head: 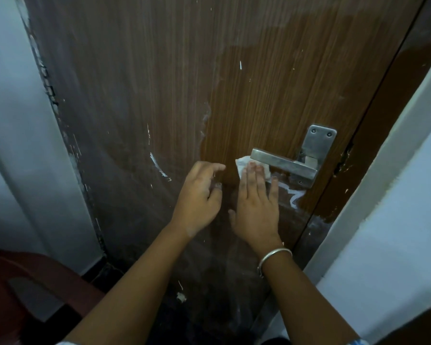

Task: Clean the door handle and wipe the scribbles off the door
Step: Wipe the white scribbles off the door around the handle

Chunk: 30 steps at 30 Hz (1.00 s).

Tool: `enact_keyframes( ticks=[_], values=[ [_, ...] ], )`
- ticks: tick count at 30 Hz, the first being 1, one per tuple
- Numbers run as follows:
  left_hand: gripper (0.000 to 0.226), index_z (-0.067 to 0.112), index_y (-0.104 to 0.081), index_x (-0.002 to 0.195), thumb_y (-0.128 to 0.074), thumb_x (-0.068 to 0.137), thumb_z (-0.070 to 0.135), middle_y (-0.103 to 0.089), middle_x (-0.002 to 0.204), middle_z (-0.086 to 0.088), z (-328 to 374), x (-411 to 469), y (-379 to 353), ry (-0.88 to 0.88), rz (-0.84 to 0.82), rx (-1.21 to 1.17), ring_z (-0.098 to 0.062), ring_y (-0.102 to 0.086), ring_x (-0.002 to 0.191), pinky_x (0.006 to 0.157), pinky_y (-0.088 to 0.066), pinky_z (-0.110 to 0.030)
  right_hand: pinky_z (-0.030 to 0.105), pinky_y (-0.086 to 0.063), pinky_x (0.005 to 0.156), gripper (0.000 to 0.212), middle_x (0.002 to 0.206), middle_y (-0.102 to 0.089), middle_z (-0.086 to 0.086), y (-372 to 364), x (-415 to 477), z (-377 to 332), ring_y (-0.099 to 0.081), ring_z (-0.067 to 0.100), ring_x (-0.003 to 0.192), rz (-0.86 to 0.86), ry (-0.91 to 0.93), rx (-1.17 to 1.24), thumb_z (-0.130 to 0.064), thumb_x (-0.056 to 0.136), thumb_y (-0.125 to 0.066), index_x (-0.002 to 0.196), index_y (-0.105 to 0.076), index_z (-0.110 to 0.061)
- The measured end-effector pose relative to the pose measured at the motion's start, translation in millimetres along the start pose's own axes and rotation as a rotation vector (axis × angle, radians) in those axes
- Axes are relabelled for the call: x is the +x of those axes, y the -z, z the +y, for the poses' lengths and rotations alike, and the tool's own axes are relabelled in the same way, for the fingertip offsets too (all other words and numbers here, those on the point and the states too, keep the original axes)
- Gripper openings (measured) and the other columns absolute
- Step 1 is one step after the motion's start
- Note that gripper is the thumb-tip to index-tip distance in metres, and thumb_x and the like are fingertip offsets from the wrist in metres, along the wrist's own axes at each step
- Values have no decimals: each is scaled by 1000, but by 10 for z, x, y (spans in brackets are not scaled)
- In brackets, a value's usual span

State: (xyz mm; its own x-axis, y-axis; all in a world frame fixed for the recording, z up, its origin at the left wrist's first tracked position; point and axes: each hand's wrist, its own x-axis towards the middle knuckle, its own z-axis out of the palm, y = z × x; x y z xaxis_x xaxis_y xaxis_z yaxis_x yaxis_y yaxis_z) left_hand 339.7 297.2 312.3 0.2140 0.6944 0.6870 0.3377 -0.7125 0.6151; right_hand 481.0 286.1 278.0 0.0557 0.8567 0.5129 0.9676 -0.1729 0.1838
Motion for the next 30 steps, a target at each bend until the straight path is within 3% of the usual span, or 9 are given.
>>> enact_keyframes(
  ticks=[5, 11, 16, 18, 22, 25, 30],
  values=[
    [34, 9, -58, 124, -55, 91, 13, -57, 117, -3, 233, 232, -36, -166, -47, 37, -18, -55, 106, 90, -49, -39, 50, 20, 109, 93, 154, 9, 13, -169, -242, -21, 10, 26, 143, -97, 75, -32, -38, 80, -58, 146, -1, -5],
    [30, 12, -64, 118, -56, 90, 13, -63, 118, -6, 341, 483, -64, -330, -120, 191, -24, -58, 106, 86, -48, -47, 48, 14, 112, 97, 155, -13, 21, -55, -68, -29, -6, 31, 144, 12, -80, 23, -40, 73, -65, 147, -16, 0],
    [22, 9, -70, 106, -60, 87, 7, -66, 101, -5, 373, 564, -64, -352, -91, 129, -18, -62, 95, 80, -53, -41, 49, 24, 108, 95, 155, 14, 15, -216, -234, -39, 17, 27, 142, -93, -11, -10, -36, 82, -56, 147, 6, -4],
    [22, 9, -70, 106, -61, 86, 5, -66, 100, -5, 369, 593, -61, -360, -90, 131, -16, -62, 93, 81, -54, -38, 49, 21, 109, 99, 155, 11, 14, -243, -302, -19, 10, 27, 144, -88, -56, 19, -38, 80, -59, 147, 6, -5],
    [22, 7, -71, 104, -61, 85, 3, -67, 98, -7, 337, 617, -106, -387, -50, 121, -17, -64, 90, 79, -55, -37, 50, 6, 114, 101, 154, -16, 21, -138, -156, -9, -11, 33, 143, 53, -164, 85, -39, 70, -70, 146, -17, -1],
    [23, 7, -70, 105, -59, 86, 2, -67, 102, -6, 283, 589, -179, -361, -25, 85, -18, -64, 96, 82, -54, -41, 50, 4, 114, 103, 153, -19, 22, -135, -94, -17, -14, 34, 143, 88, -130, 74, -39, 66, -72, 145, -21, 2],
    [21, 8, -69, 105, -58, 88, 4, -66, 104, -3, 236, 566, -254, -335, -2, 61, -18, -63, 97, 83, -52, -40, 52, -4, 113, 102, 153, -19, 19, -247, -344, 30, -17, 29, 143, -6, -93, 57, -35, 65, -74, 146, -21, -2]
  ],
)
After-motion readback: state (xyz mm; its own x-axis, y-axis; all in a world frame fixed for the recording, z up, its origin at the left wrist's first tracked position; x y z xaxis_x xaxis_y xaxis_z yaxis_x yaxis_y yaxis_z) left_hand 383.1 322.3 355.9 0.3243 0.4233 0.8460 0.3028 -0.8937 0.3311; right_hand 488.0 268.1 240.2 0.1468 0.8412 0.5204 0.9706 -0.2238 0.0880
